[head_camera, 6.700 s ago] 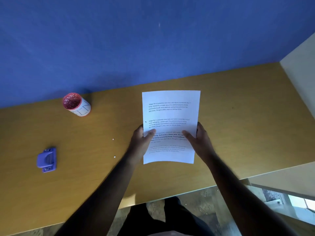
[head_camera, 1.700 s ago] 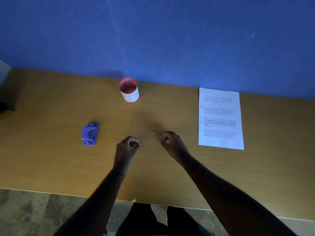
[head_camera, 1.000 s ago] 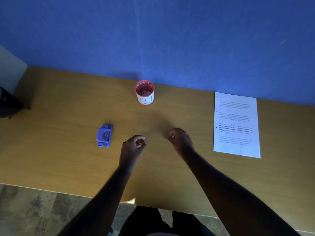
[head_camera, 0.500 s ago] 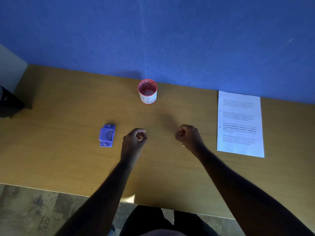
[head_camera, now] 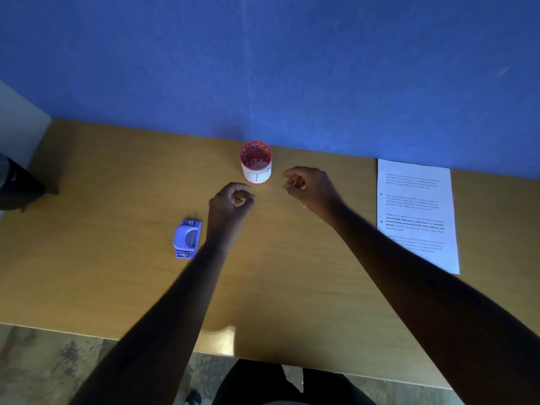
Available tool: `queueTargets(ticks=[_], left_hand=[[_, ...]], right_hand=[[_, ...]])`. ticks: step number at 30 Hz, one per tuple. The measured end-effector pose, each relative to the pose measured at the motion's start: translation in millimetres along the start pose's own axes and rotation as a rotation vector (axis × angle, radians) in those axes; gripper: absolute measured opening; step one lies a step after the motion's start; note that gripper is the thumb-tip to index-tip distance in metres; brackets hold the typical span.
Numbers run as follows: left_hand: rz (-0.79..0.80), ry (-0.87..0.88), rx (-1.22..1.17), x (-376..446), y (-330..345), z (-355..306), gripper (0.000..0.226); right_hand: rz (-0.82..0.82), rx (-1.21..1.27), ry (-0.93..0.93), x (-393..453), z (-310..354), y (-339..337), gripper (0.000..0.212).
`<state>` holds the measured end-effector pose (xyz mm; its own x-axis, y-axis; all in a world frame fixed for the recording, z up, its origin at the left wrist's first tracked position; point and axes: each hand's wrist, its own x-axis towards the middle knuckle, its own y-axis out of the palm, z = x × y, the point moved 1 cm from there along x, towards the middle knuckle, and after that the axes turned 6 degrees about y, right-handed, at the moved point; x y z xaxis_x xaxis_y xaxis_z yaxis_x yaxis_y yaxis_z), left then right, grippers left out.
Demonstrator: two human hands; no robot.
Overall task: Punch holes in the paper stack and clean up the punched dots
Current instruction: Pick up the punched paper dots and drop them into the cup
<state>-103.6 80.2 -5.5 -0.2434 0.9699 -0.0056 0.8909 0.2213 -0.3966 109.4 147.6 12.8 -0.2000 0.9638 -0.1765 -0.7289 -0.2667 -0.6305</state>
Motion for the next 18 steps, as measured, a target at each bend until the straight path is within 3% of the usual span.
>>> queueTargets(ticks=[6,18], left_hand=[[0.029,0.097,0.071,43.4,-5.7,-17.5,0.008],[0.101,0.104,0.162,103.6,-9.4,-32.8,0.03]], right_hand=[[-0.008,-0.058,-0.154,49.6,33.0,5.8,0.02],[0.038,-0.057,-0.074,91.0,46.5,17.4,0.022]])
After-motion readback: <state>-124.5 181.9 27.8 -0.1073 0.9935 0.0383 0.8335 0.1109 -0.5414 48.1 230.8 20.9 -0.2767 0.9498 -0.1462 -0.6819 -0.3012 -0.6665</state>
